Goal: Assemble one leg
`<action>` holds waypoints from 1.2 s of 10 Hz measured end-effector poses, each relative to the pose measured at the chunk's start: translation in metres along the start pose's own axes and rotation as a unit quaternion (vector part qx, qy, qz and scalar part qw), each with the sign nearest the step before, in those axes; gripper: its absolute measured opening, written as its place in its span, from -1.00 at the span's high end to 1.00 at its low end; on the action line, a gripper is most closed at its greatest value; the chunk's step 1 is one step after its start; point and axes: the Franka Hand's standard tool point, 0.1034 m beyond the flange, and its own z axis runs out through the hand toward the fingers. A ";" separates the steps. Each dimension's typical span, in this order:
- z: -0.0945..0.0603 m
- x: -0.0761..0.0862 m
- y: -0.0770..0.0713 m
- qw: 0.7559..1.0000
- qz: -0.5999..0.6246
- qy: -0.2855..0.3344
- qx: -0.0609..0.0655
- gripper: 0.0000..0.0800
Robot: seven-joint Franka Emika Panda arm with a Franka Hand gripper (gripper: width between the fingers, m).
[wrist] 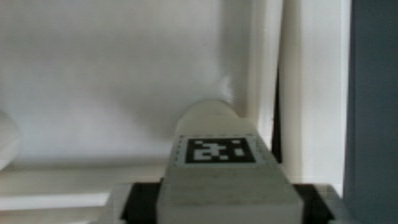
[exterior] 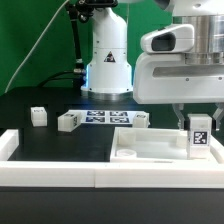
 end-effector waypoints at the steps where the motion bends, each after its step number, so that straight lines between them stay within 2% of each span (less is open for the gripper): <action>1: 0.000 0.000 0.000 1.000 0.001 0.000 0.000 0.28; 2: 0.000 0.000 0.000 0.999 0.034 -0.001 0.002 0.28; 5: 0.001 0.001 0.000 0.975 0.220 0.001 0.030 0.28; 7: 0.001 0.000 0.000 0.955 0.294 0.002 0.044 0.28; 10: 0.002 0.001 -0.004 0.893 0.447 0.009 0.052 0.27; 12: 0.003 0.001 -0.012 0.826 0.560 0.009 0.065 0.27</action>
Offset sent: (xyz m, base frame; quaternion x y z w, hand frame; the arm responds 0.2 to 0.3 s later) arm -0.0035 -0.0051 -0.0024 0.0232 0.0121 0.1936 0.9807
